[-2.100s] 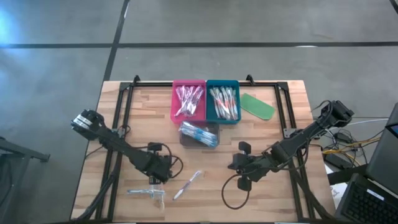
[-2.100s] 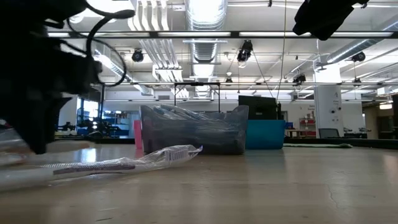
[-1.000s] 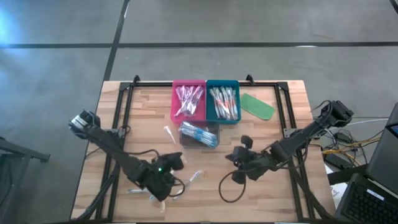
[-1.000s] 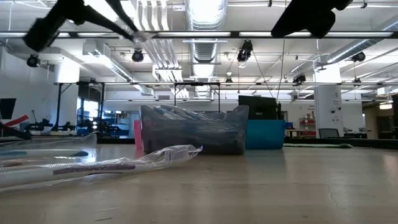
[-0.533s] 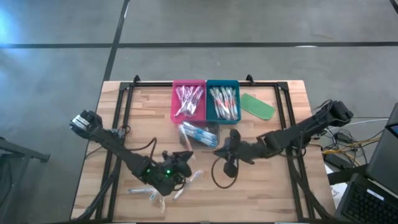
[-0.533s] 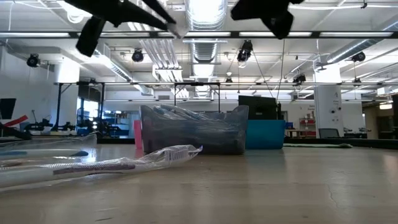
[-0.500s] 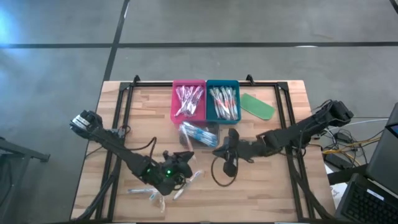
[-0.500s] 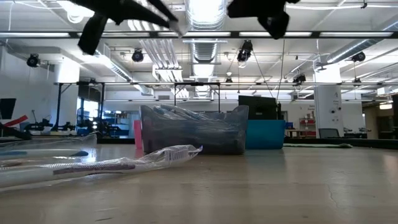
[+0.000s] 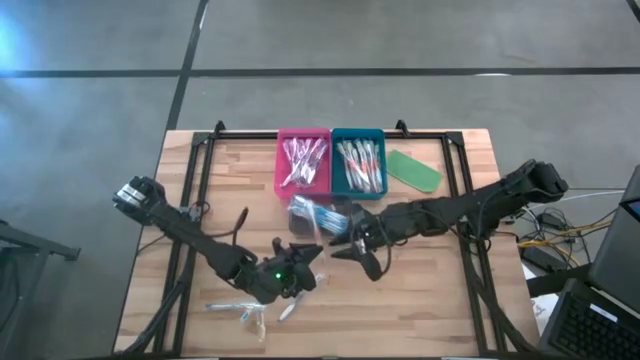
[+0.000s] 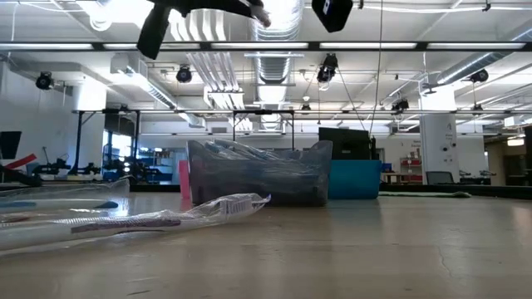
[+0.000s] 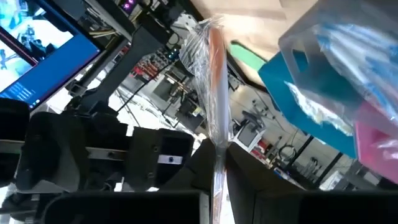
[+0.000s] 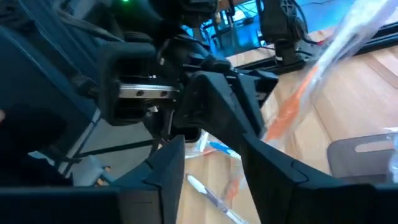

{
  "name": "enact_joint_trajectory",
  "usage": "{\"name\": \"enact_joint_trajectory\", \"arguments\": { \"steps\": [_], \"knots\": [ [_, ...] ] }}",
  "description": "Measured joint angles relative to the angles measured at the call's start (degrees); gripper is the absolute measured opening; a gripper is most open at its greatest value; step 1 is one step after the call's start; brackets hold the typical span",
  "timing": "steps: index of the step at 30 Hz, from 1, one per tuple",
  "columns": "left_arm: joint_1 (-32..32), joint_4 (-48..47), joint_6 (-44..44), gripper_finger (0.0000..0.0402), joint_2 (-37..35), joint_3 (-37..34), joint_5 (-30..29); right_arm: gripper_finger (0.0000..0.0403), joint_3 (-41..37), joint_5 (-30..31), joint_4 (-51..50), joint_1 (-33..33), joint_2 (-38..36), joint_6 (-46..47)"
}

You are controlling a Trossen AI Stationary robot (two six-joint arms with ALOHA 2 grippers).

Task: Pick & Place Toothbrushes
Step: Put the orange toothbrush into the blue bin

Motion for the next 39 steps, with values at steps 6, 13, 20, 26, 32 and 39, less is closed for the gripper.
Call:
{"name": "enact_joint_trajectory", "arguments": {
  "steps": [6,13,20,26,32,39],
  "knots": [
    [2.56,5.11,4.97,0.0024,0.00,0.00,2.09,0.0172,0.00,2.19,-0.02,-0.97,0.00,-1.12],
    [3.62,8.04,7.98,0.0024,0.00,0.00,3.22,0.0177,0.00,4.93,0.26,-2.25,0.00,-1.95],
    [4.05,10.31,10.75,0.0024,0.00,0.00,4.51,0.0157,0.00,4.89,0.15,-3.87,0.00,-2.54],
    [4.33,10.86,12.38,0.0024,0.00,0.00,6.44,0.0140,0.00,4.98,-0.15,-4.54,0.00,-2.84],
    [5.58,13.78,14.35,0.0024,0.00,0.00,7.31,0.0120,0.00,5.19,0.13,-4.70,0.00,-3.39],
    [6.88,14.61,15.02,0.0028,0.00,0.00,8.20,0.0068,0.02,6.26,0.00,-4.66,0.00,-5.10]
  ]
}}
